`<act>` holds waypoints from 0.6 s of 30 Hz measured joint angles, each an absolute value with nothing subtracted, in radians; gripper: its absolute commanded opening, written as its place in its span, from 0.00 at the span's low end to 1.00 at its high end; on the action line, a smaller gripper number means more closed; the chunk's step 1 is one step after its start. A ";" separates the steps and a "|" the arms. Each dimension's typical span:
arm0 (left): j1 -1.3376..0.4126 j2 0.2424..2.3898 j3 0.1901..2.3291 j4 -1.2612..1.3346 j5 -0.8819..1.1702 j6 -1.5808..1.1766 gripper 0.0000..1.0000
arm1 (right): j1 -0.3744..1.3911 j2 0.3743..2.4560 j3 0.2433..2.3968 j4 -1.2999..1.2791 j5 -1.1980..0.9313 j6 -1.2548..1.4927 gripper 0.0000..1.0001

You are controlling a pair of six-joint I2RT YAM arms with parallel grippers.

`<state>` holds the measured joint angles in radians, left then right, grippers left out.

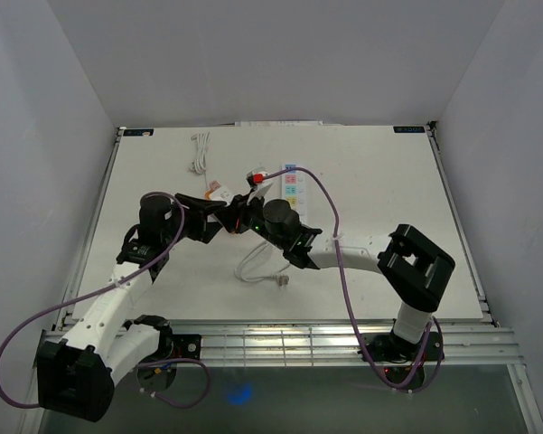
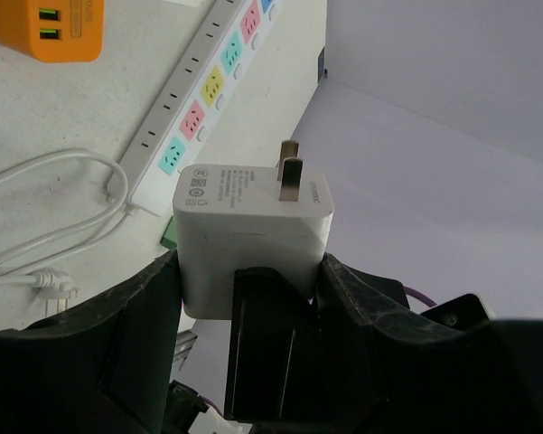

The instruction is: Insert the plug

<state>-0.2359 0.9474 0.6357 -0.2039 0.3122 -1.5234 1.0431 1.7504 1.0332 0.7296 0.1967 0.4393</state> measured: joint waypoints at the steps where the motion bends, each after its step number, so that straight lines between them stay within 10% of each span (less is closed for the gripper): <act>1: -0.237 0.939 0.630 -0.202 0.307 -1.525 0.20 | 1.045 1.750 1.033 0.729 0.198 0.440 0.18; 12: -0.262 0.845 0.616 -0.262 0.350 -1.420 0.96 | 1.083 1.600 0.855 0.764 0.316 0.429 0.08; 18: -0.257 0.814 0.639 -0.328 0.348 -1.322 0.98 | 1.045 1.450 0.709 0.685 0.474 0.408 0.08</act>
